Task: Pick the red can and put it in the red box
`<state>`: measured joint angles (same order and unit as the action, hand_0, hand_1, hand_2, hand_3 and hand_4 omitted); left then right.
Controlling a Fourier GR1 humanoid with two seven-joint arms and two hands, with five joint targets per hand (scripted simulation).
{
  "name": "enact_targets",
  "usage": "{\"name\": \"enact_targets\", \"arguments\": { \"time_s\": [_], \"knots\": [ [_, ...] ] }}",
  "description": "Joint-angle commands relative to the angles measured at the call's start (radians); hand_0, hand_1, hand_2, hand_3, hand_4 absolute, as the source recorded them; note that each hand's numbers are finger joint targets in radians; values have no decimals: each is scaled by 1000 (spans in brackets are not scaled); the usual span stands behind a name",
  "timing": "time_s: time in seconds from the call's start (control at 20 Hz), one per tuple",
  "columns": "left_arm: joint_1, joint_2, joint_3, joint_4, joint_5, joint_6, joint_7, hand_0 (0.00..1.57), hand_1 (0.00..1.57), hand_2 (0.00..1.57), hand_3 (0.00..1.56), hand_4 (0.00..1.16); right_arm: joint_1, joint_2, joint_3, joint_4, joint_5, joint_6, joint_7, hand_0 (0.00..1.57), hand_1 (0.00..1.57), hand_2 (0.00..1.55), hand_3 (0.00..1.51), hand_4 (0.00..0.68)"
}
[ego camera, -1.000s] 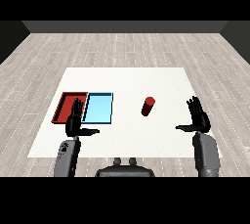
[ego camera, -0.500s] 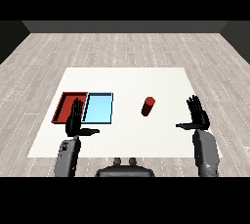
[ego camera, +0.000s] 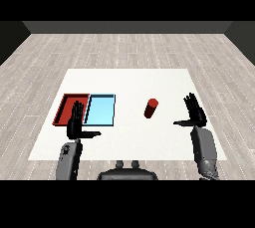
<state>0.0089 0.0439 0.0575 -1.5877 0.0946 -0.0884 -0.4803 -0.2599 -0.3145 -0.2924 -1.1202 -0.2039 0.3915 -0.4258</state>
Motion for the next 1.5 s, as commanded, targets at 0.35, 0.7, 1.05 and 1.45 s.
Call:
{"name": "enact_targets", "arguments": {
  "time_s": [0.35, 0.7, 1.05, 1.45],
  "knots": [
    [48, 3, 0, -76, 42, -28, 38, 0, 0, 0, 0, 0, -91, 49, 31, 97, -26, -17, 71, 0, 0, 0, 0, 0],
    [-31, -24, -11, 10, -33, 47, 2, 0, 0, 0, 0, 0, -138, 81, 27, 181, -68, -1, 55, 0, 0, 0, 0, 0],
    [18, -24, -28, -57, -16, 32, 43, 0, 0, 0, 0, 0, -119, 137, 70, 168, -57, -55, 55, 0, 0, 0, 0, 0],
    [77, -42, -72, -92, -28, 49, -8, 0, 0, 0, 0, 0, -163, 195, 101, 305, -21, -80, -45, 0, 0, 0, 0, 0]
  ]
}}
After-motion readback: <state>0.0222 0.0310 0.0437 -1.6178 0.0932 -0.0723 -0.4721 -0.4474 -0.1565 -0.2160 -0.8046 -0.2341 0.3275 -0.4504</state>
